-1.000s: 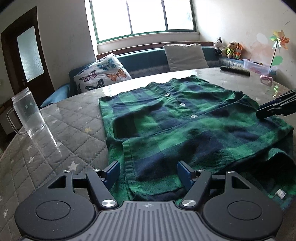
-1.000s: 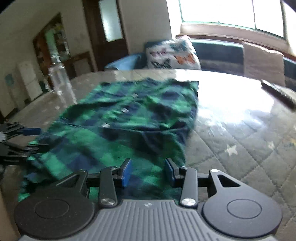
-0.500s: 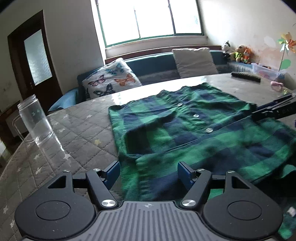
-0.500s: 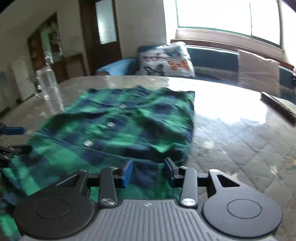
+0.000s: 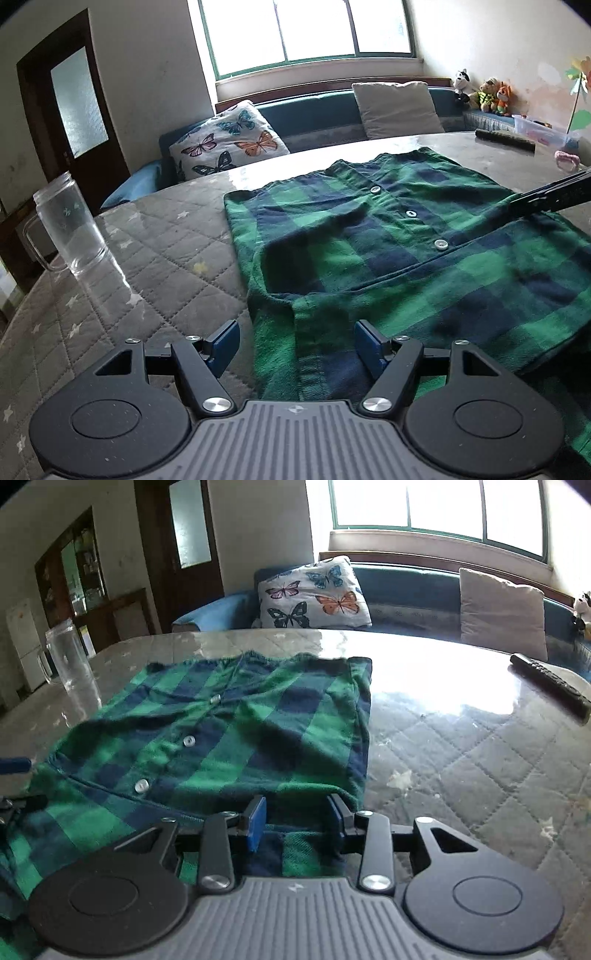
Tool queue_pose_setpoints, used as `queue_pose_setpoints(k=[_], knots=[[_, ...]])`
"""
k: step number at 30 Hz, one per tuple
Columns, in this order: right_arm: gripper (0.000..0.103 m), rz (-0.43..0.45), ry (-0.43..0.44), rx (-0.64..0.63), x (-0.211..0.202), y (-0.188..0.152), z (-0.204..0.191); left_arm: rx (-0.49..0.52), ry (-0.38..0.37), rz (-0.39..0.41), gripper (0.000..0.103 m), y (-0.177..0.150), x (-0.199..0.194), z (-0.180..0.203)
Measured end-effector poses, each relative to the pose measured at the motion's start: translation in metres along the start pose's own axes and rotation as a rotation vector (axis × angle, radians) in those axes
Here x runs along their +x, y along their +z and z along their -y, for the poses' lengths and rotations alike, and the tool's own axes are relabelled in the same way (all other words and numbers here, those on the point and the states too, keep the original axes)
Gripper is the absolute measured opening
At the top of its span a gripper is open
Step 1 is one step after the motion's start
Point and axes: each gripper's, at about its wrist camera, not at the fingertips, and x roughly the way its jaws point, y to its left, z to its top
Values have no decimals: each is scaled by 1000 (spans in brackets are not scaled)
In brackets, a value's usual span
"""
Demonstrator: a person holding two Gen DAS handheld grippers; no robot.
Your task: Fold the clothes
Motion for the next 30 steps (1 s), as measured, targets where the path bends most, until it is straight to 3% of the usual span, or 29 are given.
queue_pose_setpoints(k=[8, 12, 21, 24, 30], knots=[[37, -16, 10, -7, 3, 2, 2, -8, 30, -4, 72, 3, 6, -4], [44, 3, 19, -72, -20, -3, -8, -13, 27, 14, 73, 2, -3, -8], [46, -29, 24, -223, -61, -51, -42, 14, 53, 21, 73, -6, -12, -4], [48, 1, -2, -300, -75, -61, -57, 19, 16, 62, 73, -2, -27, 6], [52, 12, 66, -331, -76, -64, -77, 51, -116, 113, 74, 6, -42, 44]])
